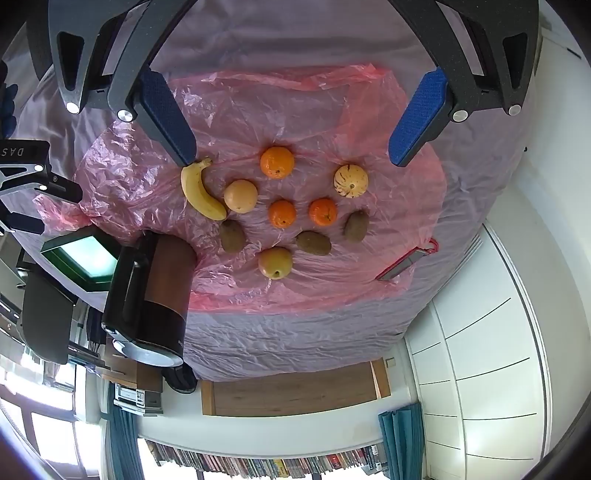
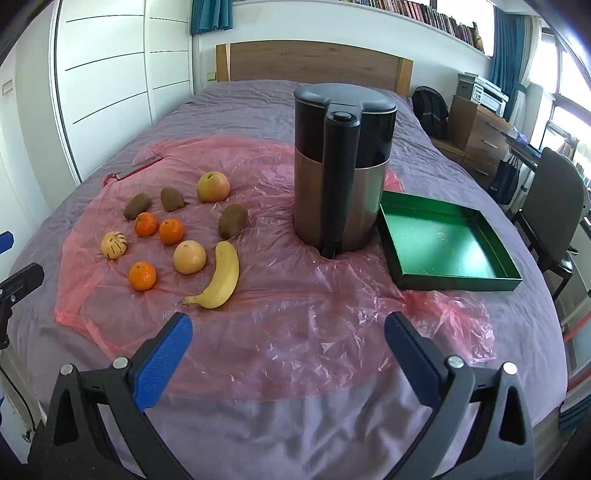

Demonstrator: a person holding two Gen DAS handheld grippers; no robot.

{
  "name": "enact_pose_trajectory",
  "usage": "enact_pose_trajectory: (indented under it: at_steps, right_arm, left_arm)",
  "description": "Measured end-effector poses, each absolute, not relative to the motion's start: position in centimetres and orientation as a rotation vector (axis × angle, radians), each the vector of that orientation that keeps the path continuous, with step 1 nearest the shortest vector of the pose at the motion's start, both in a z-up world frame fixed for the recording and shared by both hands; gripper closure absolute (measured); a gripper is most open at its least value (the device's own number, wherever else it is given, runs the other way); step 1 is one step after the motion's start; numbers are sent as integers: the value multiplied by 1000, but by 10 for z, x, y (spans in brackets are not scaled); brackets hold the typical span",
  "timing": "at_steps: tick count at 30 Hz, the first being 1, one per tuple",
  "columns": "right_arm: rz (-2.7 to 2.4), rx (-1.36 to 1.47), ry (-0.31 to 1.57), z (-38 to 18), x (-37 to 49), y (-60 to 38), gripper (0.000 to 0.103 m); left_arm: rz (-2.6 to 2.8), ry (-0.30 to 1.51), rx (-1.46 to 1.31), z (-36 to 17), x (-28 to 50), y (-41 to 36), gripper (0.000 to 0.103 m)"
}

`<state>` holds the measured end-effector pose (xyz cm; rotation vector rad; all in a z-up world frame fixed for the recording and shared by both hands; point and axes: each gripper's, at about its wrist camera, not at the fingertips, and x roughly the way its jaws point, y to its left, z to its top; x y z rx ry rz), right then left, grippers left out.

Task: Organize fruits

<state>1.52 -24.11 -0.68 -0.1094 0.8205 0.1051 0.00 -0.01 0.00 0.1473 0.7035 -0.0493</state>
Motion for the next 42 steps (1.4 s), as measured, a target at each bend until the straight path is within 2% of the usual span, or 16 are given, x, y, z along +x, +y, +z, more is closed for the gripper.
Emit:
enact_pose_trajectory:
  at_steps: [42]
  right_arm:
    - [105,-117,827,-12,11,-235,0]
  left_arm:
    - [-69,711,131,-5,1,1,1]
